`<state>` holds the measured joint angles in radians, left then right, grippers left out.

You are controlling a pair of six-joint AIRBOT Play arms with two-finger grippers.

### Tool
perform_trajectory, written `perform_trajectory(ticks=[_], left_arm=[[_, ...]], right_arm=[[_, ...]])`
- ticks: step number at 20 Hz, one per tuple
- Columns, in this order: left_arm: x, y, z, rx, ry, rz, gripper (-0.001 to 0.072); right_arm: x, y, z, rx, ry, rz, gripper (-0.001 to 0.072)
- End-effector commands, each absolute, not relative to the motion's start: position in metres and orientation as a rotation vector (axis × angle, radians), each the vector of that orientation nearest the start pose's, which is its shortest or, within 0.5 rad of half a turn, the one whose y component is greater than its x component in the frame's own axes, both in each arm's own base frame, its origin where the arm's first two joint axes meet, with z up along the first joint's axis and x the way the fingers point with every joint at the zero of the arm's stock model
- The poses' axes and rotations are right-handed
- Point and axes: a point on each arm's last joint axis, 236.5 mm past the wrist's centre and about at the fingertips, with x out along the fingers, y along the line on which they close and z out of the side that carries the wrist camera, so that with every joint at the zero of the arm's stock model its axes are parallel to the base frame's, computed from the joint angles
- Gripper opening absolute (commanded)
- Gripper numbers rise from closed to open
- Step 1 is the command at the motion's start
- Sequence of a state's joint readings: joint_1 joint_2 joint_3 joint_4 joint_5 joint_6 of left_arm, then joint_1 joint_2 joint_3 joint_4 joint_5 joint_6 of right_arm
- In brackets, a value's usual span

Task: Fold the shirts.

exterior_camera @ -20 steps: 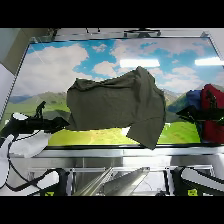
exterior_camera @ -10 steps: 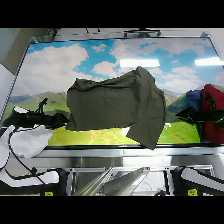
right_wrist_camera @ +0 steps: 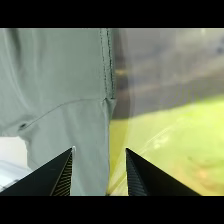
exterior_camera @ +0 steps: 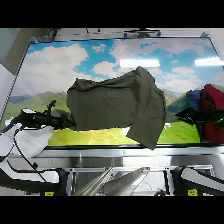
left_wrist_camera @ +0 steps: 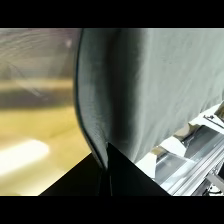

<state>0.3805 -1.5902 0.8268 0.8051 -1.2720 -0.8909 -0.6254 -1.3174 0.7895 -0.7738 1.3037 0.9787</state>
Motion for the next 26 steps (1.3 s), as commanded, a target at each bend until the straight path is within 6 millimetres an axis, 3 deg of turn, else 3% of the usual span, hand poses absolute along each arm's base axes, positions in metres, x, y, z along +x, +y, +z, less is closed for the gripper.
perform_trajectory(ticks=[1, 6, 11, 16, 17, 18, 19, 21, 22, 24, 26], left_arm=[[0.295, -0.061, -0.111, -0.733, 1.510, -0.592, 0.0008], [0.291, -0.058, -0.107, -0.769, 1.516, -0.594, 0.0007], [0.291, -0.058, -0.107, -0.777, 1.521, -0.589, 0.0008], [0.291, -0.058, -0.107, -0.776, 1.520, -0.588, 0.0008], [0.292, -0.058, -0.107, -0.775, 1.519, -0.587, 0.0008], [0.291, -0.058, -0.107, -0.775, 1.520, -0.587, 0.0008], [0.291, -0.058, -0.107, -0.777, 1.521, -0.589, 0.0008], [0.290, -0.060, -0.104, -0.800, 1.528, -0.588, 0.0008], [0.289, -0.061, -0.100, -0.808, 1.532, -0.589, 0.0008], [0.294, -0.060, -0.083, -0.805, 1.501, -0.567, 0.0009], [0.307, -0.064, -0.038, -0.785, 1.390, -0.606, 0.0009]], right_arm=[[0.301, -0.018, -0.053, 0.837, 1.290, 0.314, 0.0367], [0.298, -0.007, -0.082, 0.880, 1.376, 0.319, 0.0367], [0.326, 0.021, -0.110, 0.887, 1.360, 0.328, 0.0367], [0.345, 0.056, -0.122, 0.957, 1.335, 0.400, 0.0364], [0.348, 0.057, -0.122, 0.971, 1.327, 0.403, 0.0335], [0.351, 0.056, -0.120, 0.973, 1.320, 0.406, 0.0188], [0.353, 0.056, -0.116, 0.972, 1.314, 0.417, 0.0095], [0.355, 0.061, -0.099, 0.949, 1.299, 0.486, 0.0023], [0.356, 0.062, -0.086, 0.938, 1.286, 0.517, 0.0024], [0.362, 0.065, -0.046, 0.886, 1.222, 0.588, 0.0023], [0.375, 0.062, 0.014, 0.772, 1.094, 0.639, 0.0023]])
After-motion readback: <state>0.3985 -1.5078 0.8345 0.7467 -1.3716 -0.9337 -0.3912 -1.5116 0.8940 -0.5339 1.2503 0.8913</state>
